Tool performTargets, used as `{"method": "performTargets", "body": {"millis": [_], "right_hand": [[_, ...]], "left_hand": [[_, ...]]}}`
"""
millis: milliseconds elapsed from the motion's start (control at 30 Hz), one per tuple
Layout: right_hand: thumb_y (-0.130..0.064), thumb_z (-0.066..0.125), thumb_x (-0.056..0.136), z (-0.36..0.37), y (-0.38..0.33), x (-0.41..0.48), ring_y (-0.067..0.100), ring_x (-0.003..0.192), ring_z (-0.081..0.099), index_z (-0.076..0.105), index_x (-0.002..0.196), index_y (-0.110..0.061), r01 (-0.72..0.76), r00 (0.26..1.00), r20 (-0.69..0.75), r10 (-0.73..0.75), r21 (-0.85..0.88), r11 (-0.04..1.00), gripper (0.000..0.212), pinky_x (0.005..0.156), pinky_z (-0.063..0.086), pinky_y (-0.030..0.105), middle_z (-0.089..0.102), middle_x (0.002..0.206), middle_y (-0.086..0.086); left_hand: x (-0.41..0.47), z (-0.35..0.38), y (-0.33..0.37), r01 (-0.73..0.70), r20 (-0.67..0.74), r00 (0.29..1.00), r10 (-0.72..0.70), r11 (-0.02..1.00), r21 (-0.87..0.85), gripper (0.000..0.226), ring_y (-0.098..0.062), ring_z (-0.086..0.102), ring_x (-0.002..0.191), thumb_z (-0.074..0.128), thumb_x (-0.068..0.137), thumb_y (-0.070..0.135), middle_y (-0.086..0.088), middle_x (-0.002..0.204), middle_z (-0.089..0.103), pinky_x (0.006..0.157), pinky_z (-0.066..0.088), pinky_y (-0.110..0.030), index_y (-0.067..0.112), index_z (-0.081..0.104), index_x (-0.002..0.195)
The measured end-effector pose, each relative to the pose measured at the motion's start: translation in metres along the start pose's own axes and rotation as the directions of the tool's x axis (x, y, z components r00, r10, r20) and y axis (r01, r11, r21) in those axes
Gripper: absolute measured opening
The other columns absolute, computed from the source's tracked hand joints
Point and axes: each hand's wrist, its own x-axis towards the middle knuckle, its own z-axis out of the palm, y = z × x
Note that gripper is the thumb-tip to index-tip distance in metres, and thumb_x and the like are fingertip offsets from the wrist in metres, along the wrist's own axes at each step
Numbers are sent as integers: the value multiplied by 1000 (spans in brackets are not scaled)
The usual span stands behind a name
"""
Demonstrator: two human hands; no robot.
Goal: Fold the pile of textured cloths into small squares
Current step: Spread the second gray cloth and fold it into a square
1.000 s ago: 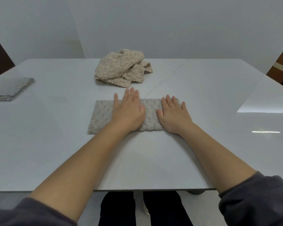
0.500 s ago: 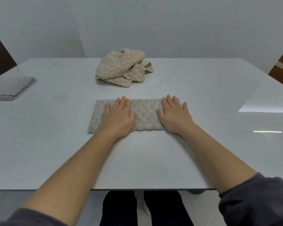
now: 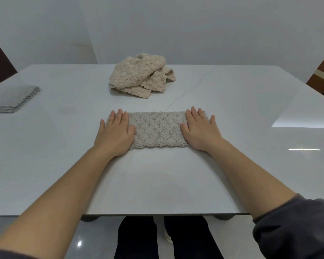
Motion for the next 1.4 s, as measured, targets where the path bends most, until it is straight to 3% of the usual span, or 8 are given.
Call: {"method": "performTargets", "body": {"millis": [133,233,367,1233,1333,1400], "right_hand": [[-42,13,103,-12,-5,-1,23,150,-11,-1,156,-14,5,1000,9,-5,-26,1000,62,118,-7,55,-7,164,4],[-38,13,103,-22,-25,0,22,150,-13,-4,156,-14,125,989,-71,-128,-45,991,60,119,-9,53,-11,163,4],[-36,14,103,-2,-54,-1,19,150,-10,-2,156,-17,243,970,28,-242,-41,969,59,120,-6,50,-8,164,0],[-43,13,103,-8,-12,-3,27,150,-9,0,157,-19,96,995,44,-94,-39,995,60,120,-5,49,-6,164,4],[-42,13,104,-14,-14,-4,27,150,-9,0,157,-19,103,994,36,-102,-42,994,59,120,-6,51,-6,164,4],[-41,14,104,-19,-20,-5,25,150,-10,1,157,-19,124,992,7,-123,-25,992,59,120,-6,51,-6,164,3]], "left_hand": [[-2,-10,5,-7,2,1000,7,999,34,61,-19,-12,149,12,102,38,-3,163,-8,119,-7,-47,11,-2,155],[-1,-18,23,-98,-85,991,101,994,44,60,-17,-11,149,14,102,35,-3,163,-8,120,-9,-46,11,-1,155],[0,-7,49,-204,18,979,203,978,32,56,-14,-9,149,13,103,34,1,163,-8,120,-5,-46,17,0,155],[-2,-7,10,-155,14,988,154,988,23,57,-16,-4,150,12,103,41,2,163,-3,120,-3,-47,24,1,156],[1,-13,3,-137,-26,990,137,991,-5,56,-18,3,150,17,103,38,0,163,5,120,-1,-48,21,8,156],[8,-22,-7,-86,-86,993,83,996,-31,55,-23,17,147,22,102,34,-5,160,20,119,7,-50,18,16,154]]}}
